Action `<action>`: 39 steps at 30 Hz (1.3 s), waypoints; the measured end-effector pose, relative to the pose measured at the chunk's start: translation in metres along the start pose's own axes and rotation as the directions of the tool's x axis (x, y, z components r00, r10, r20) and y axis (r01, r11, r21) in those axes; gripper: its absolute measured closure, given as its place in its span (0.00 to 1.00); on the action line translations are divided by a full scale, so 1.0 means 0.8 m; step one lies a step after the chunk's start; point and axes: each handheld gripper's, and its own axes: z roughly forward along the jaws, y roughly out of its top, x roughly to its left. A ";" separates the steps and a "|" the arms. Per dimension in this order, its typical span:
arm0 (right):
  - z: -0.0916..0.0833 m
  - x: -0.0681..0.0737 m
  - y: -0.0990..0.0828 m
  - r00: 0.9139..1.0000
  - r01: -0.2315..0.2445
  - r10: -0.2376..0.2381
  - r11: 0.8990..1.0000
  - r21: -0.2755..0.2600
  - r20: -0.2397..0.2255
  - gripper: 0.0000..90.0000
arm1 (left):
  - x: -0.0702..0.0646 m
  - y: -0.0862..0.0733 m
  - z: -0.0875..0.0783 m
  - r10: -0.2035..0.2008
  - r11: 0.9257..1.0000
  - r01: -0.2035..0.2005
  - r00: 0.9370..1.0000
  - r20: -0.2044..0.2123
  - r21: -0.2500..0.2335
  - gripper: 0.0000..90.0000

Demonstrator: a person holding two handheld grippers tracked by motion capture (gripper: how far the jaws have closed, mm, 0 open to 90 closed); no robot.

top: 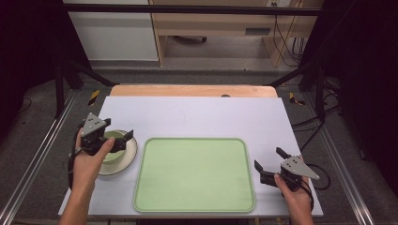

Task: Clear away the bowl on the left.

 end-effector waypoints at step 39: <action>0.006 0.013 0.001 1.000 0.027 -0.027 0.999 0.036 0.001 0.04 | 0.072 -0.040 -0.018 -0.124 0.952 0.150 0.986 -0.111 0.267 0.08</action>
